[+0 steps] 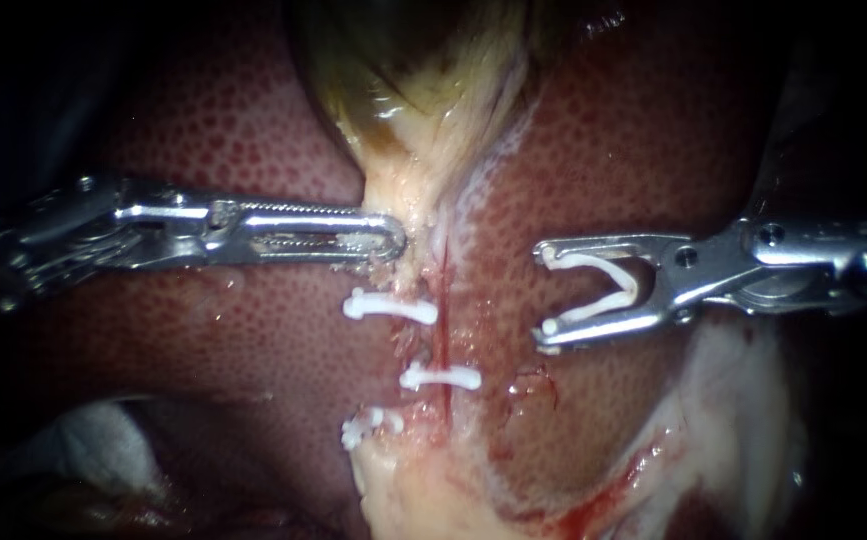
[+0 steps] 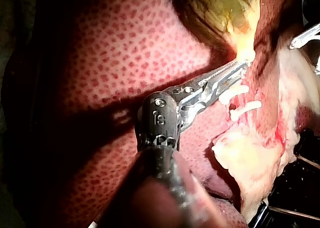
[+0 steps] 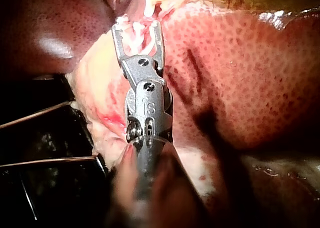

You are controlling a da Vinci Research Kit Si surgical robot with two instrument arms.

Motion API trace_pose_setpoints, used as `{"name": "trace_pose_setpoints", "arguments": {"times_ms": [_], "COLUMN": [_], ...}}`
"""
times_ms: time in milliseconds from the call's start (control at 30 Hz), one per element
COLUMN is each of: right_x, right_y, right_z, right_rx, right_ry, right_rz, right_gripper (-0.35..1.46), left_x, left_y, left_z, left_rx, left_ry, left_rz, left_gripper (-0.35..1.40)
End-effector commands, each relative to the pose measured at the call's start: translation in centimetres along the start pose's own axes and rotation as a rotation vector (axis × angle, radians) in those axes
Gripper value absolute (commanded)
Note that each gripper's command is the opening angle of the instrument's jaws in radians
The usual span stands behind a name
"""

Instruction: Clipping second clip right tube

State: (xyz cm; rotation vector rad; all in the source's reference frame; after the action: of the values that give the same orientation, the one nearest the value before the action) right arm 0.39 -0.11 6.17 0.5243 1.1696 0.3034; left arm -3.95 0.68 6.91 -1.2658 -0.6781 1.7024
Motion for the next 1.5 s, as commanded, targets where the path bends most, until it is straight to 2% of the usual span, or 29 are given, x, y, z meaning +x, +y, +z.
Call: {"name": "trace_pose_setpoints", "arguments": {"times_ms": [33, 200, 333, 433, 600, 700, 900, 1000, 1367, 1500], "right_x": [0.00, -0.01, -0.01, -0.01, -0.01, -0.01, -0.04, -0.14, -0.83, -1.02], "right_y": [0.00, -0.01, -0.02, -0.02, -0.02, -0.02, -0.03, -0.01, 0.24, 0.29], "right_z": [0.00, 0.01, 0.01, 0.01, 0.01, 0.01, 0.06, 0.21, 1.14, 1.38], "right_rx": [0.000, 0.003, 0.004, 0.004, 0.004, 0.004, 0.005, 0.003, 0.003, 0.020], "right_ry": [0.000, 0.000, 0.000, 0.000, 0.000, 0.000, 0.000, 0.000, -0.063, -0.083], "right_rz": [0.001, 0.000, -0.001, -0.001, -0.001, -0.001, -0.004, -0.016, 0.106, 0.129], "right_gripper": [0.49, 0.49, 0.49, 0.49, 0.50, 0.50, 0.50, 0.50, 0.50, 0.50], "left_x": [0.00, 0.07, 0.30, 0.45, 0.60, 0.62, 0.62, 0.62, 0.61, 0.61], "left_y": [0.00, 0.00, 0.01, 0.01, 0.01, 0.00, 0.00, 0.01, 0.04, 0.06], "left_z": [-0.01, -0.09, -0.33, -0.58, -0.89, -0.97, -0.98, -0.99, -0.99, -0.99], "left_rx": [-0.001, -0.009, 0.003, 0.009, 0.020, 0.023, 0.023, 0.023, 0.025, 0.026], "left_ry": [0.000, -0.004, 0.000, 0.030, 0.071, 0.072, 0.072, 0.072, 0.072, 0.073], "left_rz": [0.000, -0.004, -0.017, -0.023, -0.014, -0.011, -0.011, -0.011, -0.012, -0.006], "left_gripper": [-0.35, -0.35, -0.35, -0.35, -0.35, -0.35, -0.35, -0.35, -0.35, -0.35]}}
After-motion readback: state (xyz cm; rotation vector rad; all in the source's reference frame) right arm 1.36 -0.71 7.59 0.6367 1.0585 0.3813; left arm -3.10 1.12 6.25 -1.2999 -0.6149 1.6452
